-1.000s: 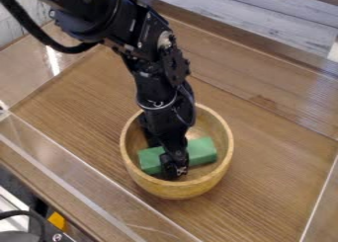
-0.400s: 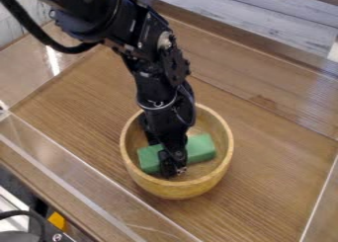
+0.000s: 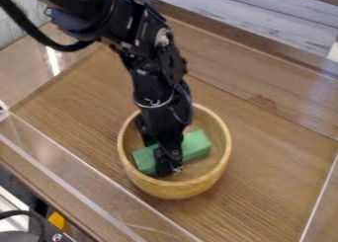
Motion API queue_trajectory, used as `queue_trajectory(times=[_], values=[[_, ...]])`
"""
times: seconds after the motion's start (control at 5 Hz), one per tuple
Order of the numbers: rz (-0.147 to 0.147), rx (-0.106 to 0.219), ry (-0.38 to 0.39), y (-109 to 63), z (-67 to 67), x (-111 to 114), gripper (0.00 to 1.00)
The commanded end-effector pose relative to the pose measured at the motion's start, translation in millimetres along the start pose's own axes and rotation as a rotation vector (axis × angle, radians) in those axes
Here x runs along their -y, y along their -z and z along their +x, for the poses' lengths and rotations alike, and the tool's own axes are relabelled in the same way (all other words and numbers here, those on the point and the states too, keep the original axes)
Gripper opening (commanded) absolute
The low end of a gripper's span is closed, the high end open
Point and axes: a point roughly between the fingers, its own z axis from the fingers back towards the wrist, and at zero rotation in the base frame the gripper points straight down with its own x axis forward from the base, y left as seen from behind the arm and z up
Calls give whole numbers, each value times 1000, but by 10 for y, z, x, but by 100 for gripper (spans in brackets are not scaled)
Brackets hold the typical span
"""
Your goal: Remove the green block from inside the brown bowl and put it on the table
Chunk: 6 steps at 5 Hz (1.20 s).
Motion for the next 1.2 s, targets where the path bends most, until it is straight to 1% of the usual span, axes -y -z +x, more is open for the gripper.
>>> queue_trajectory(times=[0.0, 0.4, 1.0], values=[[31, 39, -14, -136, 48, -78, 0], [39, 43, -28, -220, 26, -108, 0], [44, 42, -44, -294, -9, -144, 0]])
